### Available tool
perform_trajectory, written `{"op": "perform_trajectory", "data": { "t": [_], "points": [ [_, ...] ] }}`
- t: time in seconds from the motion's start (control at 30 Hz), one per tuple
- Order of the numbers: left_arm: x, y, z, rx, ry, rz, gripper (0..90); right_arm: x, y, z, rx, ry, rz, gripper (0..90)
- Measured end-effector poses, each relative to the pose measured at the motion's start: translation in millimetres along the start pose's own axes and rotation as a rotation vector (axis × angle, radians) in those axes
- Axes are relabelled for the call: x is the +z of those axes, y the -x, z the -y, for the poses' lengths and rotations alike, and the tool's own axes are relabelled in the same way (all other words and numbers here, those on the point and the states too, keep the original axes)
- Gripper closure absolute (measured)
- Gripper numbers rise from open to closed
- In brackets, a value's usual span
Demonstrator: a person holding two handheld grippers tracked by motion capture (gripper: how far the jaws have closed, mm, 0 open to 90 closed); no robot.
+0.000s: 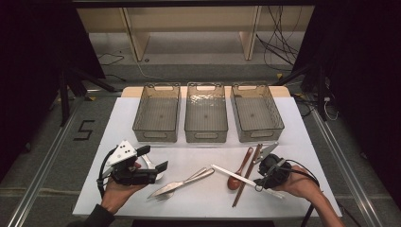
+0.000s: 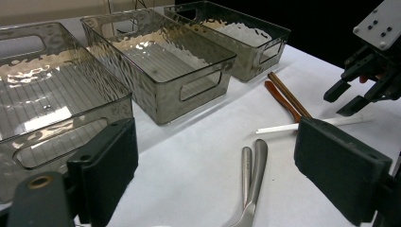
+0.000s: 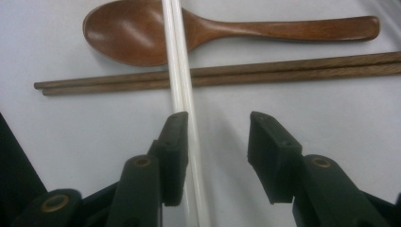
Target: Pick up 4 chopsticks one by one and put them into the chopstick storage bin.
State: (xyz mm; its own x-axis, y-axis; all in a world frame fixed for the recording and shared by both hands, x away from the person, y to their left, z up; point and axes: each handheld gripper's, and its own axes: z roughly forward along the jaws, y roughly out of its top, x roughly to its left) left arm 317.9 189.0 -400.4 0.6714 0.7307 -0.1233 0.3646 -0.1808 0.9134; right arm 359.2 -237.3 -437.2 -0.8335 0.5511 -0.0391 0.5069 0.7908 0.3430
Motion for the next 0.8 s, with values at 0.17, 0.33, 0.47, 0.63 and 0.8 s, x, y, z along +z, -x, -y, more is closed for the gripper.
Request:
{"op": "perform_trajectory", "data": {
  "t": [0.17,0.33,0.47,0.63,0.8],
  "points": [
    [0.4,0.0,0.2,0.003,0.0,-0.001,13.8,4.3,-0.2,0.8,-0.001,-0.022,-0.017,64.1],
    [0.0,0.4,0.0,0.003,0.001,-0.002,13.8,7.8,0.0,1.6,-0.007,-0.043,-0.019,68.2],
    [0.7,-0.2,0.1,0.0,-0.002,-0.005,13.8,8.5,1.2,1.6,-0.011,-0.045,-0.021,70.2],
    [0.4,-0.2,0.0,0.003,-0.003,-0.004,13.8,11.3,2.8,2.4,-0.014,-0.066,-0.017,73.4],
    [0.8,-0.2,0.0,-0.002,-0.001,-0.004,13.8,13.2,3.2,2.3,-0.023,-0.087,-0.012,76.6]
  ]
}}
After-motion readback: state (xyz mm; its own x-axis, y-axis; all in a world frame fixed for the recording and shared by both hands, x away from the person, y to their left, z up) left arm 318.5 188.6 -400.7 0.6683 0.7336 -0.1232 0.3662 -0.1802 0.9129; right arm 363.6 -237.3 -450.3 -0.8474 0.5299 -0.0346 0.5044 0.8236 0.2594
